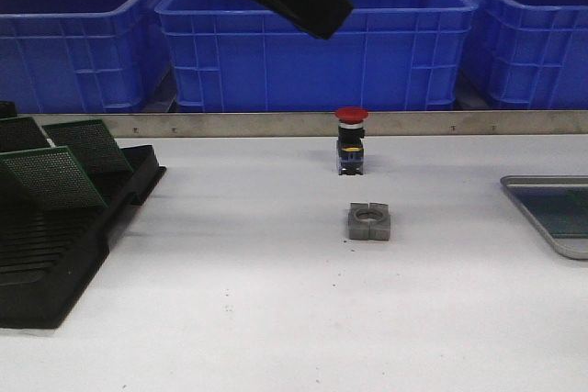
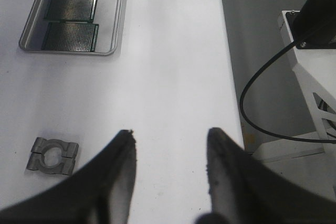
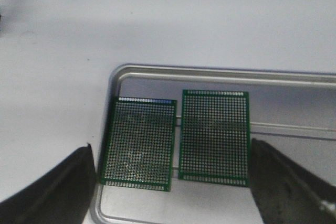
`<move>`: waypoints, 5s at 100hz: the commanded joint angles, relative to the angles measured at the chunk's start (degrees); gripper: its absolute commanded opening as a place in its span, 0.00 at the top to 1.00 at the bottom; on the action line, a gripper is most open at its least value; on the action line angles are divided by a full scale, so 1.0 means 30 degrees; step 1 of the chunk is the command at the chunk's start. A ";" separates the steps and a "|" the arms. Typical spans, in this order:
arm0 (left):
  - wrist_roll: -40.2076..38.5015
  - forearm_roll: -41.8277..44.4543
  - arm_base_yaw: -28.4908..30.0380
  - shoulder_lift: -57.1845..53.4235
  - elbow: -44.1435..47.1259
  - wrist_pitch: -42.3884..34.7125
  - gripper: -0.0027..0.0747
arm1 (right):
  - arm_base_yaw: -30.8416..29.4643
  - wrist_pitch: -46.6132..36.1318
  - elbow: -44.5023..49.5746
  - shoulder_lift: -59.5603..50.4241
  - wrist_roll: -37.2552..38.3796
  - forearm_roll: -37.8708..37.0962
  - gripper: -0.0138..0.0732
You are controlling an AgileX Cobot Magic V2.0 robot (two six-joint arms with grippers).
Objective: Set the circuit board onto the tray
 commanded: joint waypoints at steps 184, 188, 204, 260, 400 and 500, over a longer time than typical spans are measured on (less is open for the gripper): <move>-0.3977 -0.3658 0.7498 -2.3689 1.8571 -1.6928 0.99 | 0.4575 -0.4735 1.0159 -2.2975 -0.0927 0.0315 0.91; -0.3977 -0.3658 0.7498 -2.4152 1.8794 -1.6925 0.99 | 0.4575 -0.4344 1.0159 -2.3147 -0.0927 0.0315 0.91; -0.3977 -0.3658 0.7498 -2.5023 1.9220 -1.6925 0.99 | 0.4575 -0.3389 1.0159 -2.3185 -0.0927 0.0315 0.91; -0.3977 -0.3658 0.7498 -2.5023 1.9220 -1.6925 0.99 | 0.4575 -0.3440 1.0159 -2.3185 -0.0927 0.0315 0.91; -2.6530 1.7384 0.9035 -3.2398 2.6685 -1.9549 0.99 | 0.4575 -0.3437 1.0225 -2.3145 -0.0927 0.0315 0.91; -2.6530 1.7384 0.9035 -3.2398 2.6685 -1.9549 0.99 | 0.4535 -0.3478 1.0225 -2.3145 -0.0927 0.0315 0.91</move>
